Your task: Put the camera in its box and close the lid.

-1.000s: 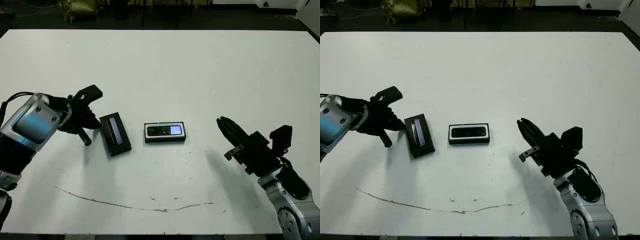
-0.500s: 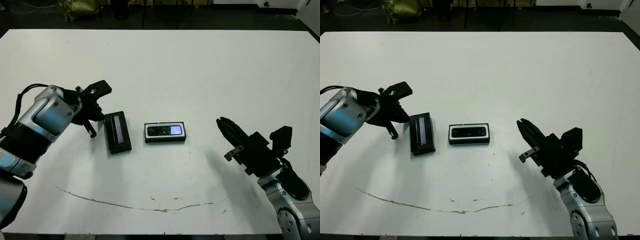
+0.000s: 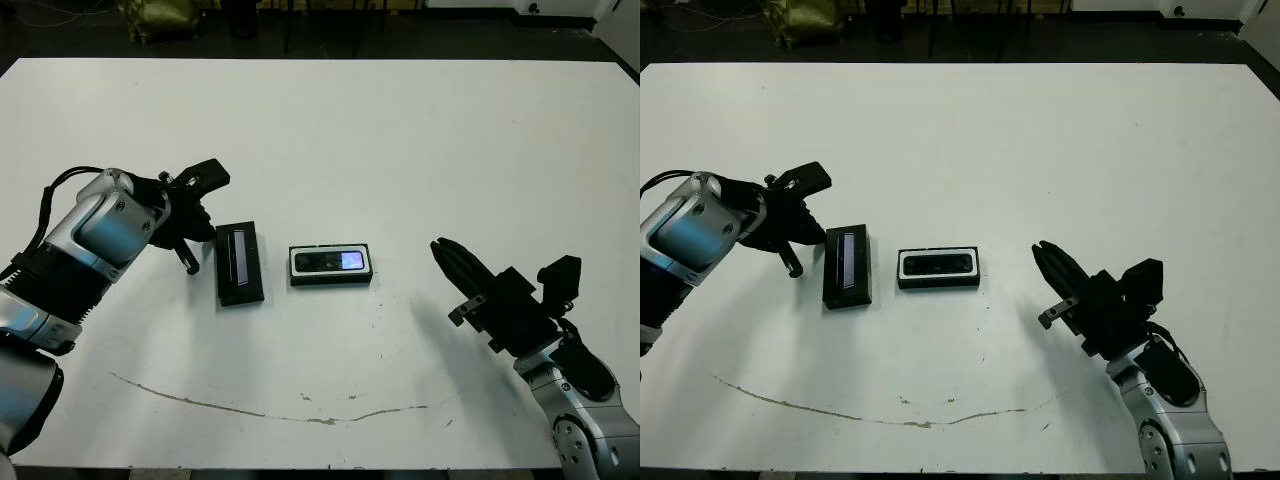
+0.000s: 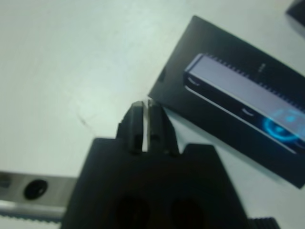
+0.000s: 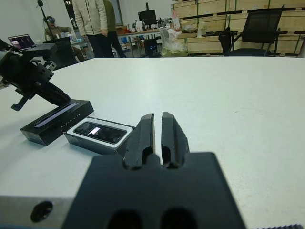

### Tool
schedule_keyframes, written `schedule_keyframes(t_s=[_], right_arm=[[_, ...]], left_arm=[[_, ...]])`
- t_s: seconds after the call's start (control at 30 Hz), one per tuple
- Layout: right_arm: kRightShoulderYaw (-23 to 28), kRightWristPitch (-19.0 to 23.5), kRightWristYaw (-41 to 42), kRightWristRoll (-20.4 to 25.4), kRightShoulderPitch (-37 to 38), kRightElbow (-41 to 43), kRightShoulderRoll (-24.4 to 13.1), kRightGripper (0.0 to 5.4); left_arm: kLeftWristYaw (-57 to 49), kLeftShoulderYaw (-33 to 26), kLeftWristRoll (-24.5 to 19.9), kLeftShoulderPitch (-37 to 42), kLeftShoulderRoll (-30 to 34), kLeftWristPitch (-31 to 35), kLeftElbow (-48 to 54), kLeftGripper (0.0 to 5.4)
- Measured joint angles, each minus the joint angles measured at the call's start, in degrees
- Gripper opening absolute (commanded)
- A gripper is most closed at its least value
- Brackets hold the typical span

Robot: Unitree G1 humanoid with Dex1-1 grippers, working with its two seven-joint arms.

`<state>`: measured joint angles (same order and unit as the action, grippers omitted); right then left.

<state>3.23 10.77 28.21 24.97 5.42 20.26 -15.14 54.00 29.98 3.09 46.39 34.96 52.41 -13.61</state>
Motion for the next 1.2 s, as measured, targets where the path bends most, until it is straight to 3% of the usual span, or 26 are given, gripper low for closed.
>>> schedule_keyframes(t_s=[0.6,0.9,1.2], right_arm=[[0.0,0.5,-0.8,0.1,0.1,0.1,0.1,0.00],[0.0,0.5,-0.3,0.5,0.1,-0.2,0.1,0.00],[-0.1,-0.3,0.4,0.5,0.1,-1.3,0.5,0.00]], left_arm=[[0.9,1.0,-0.4,1.0,-3.7,4.5,4.2,0.03],[1.0,3.0,2.2,1.1,-3.6,-2.5,3.3,0.03],[0.3,2.9,2.9,1.4,-3.6,-1.5,2.9,0.03]])
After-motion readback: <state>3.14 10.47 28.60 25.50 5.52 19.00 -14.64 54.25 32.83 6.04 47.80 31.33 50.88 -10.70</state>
